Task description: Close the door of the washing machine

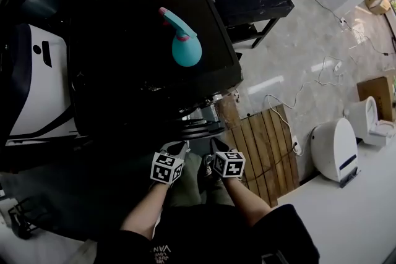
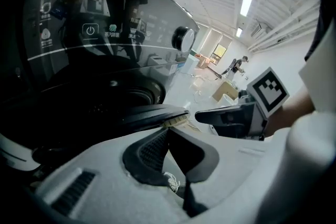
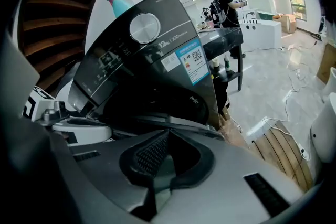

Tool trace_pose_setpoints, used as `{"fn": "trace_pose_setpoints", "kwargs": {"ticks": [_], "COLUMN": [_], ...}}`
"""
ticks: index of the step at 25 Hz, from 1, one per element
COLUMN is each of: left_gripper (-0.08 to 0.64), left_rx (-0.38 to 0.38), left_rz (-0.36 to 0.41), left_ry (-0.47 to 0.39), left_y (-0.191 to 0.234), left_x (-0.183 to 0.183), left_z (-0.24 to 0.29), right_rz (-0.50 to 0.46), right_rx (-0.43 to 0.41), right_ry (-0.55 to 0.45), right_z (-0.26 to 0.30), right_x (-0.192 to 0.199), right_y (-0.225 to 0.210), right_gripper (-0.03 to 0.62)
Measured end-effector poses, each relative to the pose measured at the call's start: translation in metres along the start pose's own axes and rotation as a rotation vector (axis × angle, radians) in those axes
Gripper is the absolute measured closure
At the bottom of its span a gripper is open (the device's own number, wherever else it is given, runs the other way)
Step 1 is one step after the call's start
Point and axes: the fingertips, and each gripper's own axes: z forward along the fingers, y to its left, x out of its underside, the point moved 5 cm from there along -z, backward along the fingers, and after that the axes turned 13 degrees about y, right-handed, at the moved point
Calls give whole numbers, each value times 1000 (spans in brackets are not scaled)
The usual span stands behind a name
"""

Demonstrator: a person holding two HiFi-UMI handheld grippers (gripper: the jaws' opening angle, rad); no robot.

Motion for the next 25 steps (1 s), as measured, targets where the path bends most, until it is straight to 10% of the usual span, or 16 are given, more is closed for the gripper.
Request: {"fn": "trace_pose_setpoints", "kwargs": {"ticks": [25], "left_gripper": [548], "left_rx": [-84], "left_rz": [-153], "left_ry": [-155], "left_y": [50], "left_x": [-30], "left_z": [-31], "right_rz": [100], "right_rx": [-156], "right_ry": [-128], "right_z": [56], "right_x": [-62], "right_y": [-4], "right_gripper": [592]}}
